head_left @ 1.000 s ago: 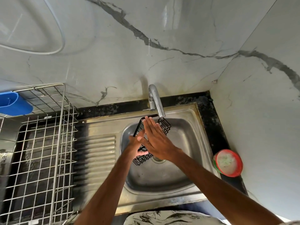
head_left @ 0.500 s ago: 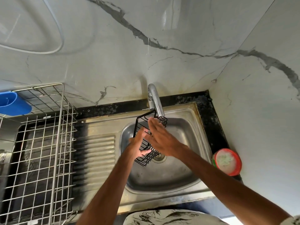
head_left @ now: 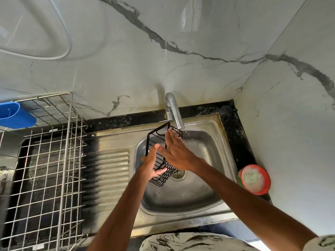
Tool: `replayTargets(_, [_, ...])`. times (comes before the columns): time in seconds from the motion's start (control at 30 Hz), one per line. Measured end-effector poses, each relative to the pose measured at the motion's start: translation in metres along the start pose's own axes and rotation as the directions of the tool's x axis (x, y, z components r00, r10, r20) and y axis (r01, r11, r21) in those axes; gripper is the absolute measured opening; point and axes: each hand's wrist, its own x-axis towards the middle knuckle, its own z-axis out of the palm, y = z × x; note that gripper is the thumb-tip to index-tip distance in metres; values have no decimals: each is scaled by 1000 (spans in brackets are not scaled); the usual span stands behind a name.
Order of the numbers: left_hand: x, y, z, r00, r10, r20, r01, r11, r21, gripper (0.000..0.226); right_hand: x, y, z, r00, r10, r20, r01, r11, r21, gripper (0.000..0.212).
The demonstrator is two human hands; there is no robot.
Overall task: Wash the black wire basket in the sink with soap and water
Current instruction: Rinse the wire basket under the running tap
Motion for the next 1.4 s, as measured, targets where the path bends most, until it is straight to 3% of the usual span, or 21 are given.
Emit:
replayTargets(0.1, [1, 2, -5, 1000, 1, 28, -1, 1000, -23, 103, 4, 6, -5, 1000, 6, -21, -6, 1000, 4, 85])
replayTargets(0.17, [-2, 2, -6, 998, 3, 69, -4, 1000, 22, 82, 14, 16, -13, 996, 79, -39, -77, 996, 47, 82])
replayTargets(0.27, [-7, -1, -9, 989, 62, 135, -75, 992, 98, 67, 21, 30, -35, 980, 200, -3, -193, 951, 241, 76])
replayTargets(0.4, [-7, -5, -22, 976, 91, 199, -113, 988, 104, 33, 17, 42, -57, 965, 242, 99, -255, 792, 555, 58])
replayTargets(0.57, [10, -5, -39, 966, 61, 250, -73, 997, 39, 37, 7, 59, -61, 962, 193, 196, -274, 619, 736, 39])
replayTargets(0.7, [19, -5, -41, 962, 12, 271, -3, 999, -34, 73, 5, 54, -58, 961, 205, 187, -264, 471, 841, 44])
replayTargets(0.77, [23, -5, -44, 959, -10, 282, 27, 998, -57, 80, 4, 44, -61, 967, 205, 153, -237, 491, 838, 28])
replayTargets(0.83, [25, -5, -48, 956, -36, 291, 52, 998, -47, 83, 5, 38, -62, 974, 176, 143, -219, 567, 794, 30])
replayTargets(0.97, [20, -4, -59, 948, -20, 319, 11, 1000, 29, 40, 6, 33, -58, 977, 186, 107, -205, 658, 725, 43])
replayTargets(1.03, [25, -4, -67, 953, 13, 302, -55, 990, 130, 60, 4, 31, -56, 975, 199, 100, -210, 667, 715, 45])
replayTargets(1.1, [27, -3, -75, 957, 60, 283, -123, 970, 209, 68, 0, 30, -55, 974, 203, 100, -213, 669, 712, 45])
replayTargets(1.23, [28, 5, -89, 953, 211, 217, -271, 913, 304, 42, -3, 32, -52, 970, 228, 82, -222, 697, 682, 37])
replayTargets(1.3, [26, 11, -82, 937, 313, 155, -349, 863, 365, 39, -2, 34, -50, 968, 238, 82, -231, 711, 664, 43])
replayTargets(1.4, [12, 24, -53, 894, 433, 118, -442, 804, 397, 68, 2, 37, -44, 967, 241, 81, -237, 740, 629, 52])
